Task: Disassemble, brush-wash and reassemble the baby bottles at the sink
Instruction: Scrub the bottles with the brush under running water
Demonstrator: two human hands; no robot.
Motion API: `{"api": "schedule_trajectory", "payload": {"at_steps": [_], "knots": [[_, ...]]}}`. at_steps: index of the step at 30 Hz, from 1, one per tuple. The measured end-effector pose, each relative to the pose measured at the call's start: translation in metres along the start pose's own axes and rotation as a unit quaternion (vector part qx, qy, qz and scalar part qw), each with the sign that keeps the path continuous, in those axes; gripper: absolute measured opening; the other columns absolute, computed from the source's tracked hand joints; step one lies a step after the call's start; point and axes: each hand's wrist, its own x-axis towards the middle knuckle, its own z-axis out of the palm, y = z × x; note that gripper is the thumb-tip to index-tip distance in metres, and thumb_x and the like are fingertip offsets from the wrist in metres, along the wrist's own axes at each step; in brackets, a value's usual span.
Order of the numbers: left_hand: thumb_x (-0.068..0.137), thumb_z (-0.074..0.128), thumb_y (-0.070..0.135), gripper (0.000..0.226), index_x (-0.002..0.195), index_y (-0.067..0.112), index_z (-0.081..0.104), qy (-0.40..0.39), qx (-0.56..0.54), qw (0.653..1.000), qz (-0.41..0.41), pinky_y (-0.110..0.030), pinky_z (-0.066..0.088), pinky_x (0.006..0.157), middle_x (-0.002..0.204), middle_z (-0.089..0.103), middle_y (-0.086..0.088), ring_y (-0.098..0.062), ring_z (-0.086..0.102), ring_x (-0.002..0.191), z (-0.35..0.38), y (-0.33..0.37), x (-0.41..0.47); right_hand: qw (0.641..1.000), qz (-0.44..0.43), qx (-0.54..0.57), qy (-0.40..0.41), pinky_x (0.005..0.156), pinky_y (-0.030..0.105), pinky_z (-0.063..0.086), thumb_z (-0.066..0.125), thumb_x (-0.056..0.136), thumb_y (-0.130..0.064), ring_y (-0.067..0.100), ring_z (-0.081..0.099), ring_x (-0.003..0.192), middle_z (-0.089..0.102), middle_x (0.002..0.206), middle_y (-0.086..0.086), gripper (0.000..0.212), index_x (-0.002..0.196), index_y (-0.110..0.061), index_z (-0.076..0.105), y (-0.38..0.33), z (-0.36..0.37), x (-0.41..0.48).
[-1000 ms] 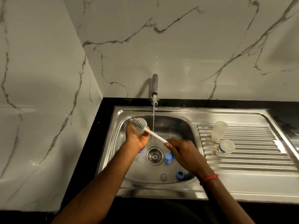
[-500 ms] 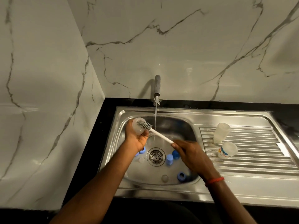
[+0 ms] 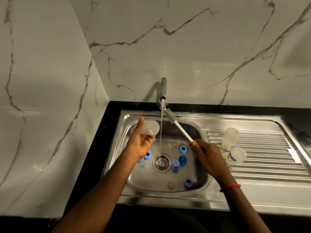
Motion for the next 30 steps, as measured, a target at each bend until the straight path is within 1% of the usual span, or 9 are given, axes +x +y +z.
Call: {"api": "schedule_trajectory", "payload": {"at_steps": [4,7,11,13,17,19,22,25,30], "knots": [[0.094,0.063,0.030,0.041,0.125,0.004,0.058,-0.055,-0.044,0.997,-0.026,-0.045,0.061,0.084,0.117,0.067,-0.022,-0.035,0.067,0.103,0.000,-0.007,0.005,0.999,-0.028,-0.002,-0.046,0.053,0.023,0.046,0.041,0.097,-0.050,0.013,0.058,0.058,0.059,0.063,-0.005,0.042,0.094,-0.017,0.068,-0.010,0.013,0.006],[0.090,0.054,0.033,0.036,0.110,0.005,0.064,-0.084,-0.036,0.993,-0.071,-0.040,0.053,0.085,0.101,0.067,-0.019,-0.030,0.064,0.091,0.001,-0.011,0.000,0.998,-0.039,-0.003,-0.058,0.057,0.024,0.048,0.036,0.096,-0.057,0.011,0.057,0.058,0.057,0.064,-0.007,0.054,0.095,-0.014,0.068,-0.017,0.032,0.003],[0.076,0.076,0.059,0.068,0.116,0.006,0.063,-0.101,0.005,0.991,-0.091,-0.031,0.058,0.063,0.095,0.065,-0.015,-0.022,0.064,0.079,-0.003,-0.016,-0.002,0.997,-0.064,-0.032,-0.011,0.053,0.028,0.047,0.036,0.100,-0.051,0.011,0.052,0.052,0.055,0.061,-0.008,0.048,0.089,-0.015,0.065,-0.022,0.038,0.010],[0.056,0.091,0.058,0.083,0.117,0.009,0.063,-0.110,0.009,0.992,-0.056,-0.029,0.060,0.062,0.097,0.066,-0.012,-0.020,0.066,0.079,-0.003,-0.016,-0.001,0.997,-0.076,-0.029,-0.014,0.053,0.024,0.045,0.039,0.101,-0.047,0.010,0.052,0.052,0.053,0.061,-0.010,0.043,0.088,-0.015,0.065,-0.025,0.034,0.010],[0.038,0.100,0.048,0.085,0.108,0.013,0.067,-0.137,-0.003,0.991,0.008,-0.034,0.061,0.065,0.093,0.070,-0.010,-0.021,0.070,0.080,-0.006,-0.011,0.002,0.994,-0.079,0.012,-0.077,0.054,0.015,0.043,0.048,0.101,-0.038,0.011,0.056,0.057,0.057,0.065,-0.011,0.034,0.097,-0.014,0.072,-0.014,0.016,-0.005],[0.045,0.098,0.048,0.084,0.113,0.010,0.068,-0.150,-0.004,0.989,-0.005,-0.042,0.062,0.075,0.097,0.070,-0.012,-0.024,0.071,0.085,-0.012,-0.011,0.003,0.994,-0.069,0.011,-0.081,0.054,0.014,0.042,0.053,0.101,-0.032,0.010,0.056,0.056,0.057,0.063,-0.012,0.026,0.098,-0.015,0.073,-0.009,0.010,-0.008],[0.081,0.075,0.048,0.064,0.129,0.009,0.060,-0.186,-0.002,0.981,-0.061,-0.049,0.059,0.084,0.113,0.068,-0.015,-0.028,0.067,0.102,-0.013,-0.014,0.002,0.997,-0.061,-0.019,-0.047,0.052,0.017,0.043,0.049,0.102,-0.035,0.010,0.056,0.054,0.059,0.063,-0.007,0.029,0.097,-0.017,0.071,-0.018,0.014,0.007],[0.094,0.056,0.054,0.063,0.138,0.008,0.053,-0.181,0.017,0.979,-0.090,-0.041,0.057,0.075,0.112,0.067,-0.014,-0.025,0.067,0.097,-0.008,-0.012,0.003,0.996,-0.079,-0.038,-0.008,0.057,0.023,0.047,0.042,0.102,-0.041,0.011,0.058,0.060,0.059,0.066,-0.008,0.038,0.096,-0.014,0.069,-0.030,0.019,0.017],[0.090,0.055,0.051,0.049,0.112,0.009,0.068,-0.164,0.090,0.981,-0.044,-0.032,0.052,0.057,0.098,0.067,-0.012,-0.023,0.064,0.077,-0.009,0.006,-0.004,0.997,-0.047,0.000,-0.060,0.059,0.027,0.050,0.045,0.100,-0.043,0.012,0.060,0.063,0.062,0.069,-0.006,0.035,0.101,-0.019,0.071,-0.017,0.000,0.005]]}}
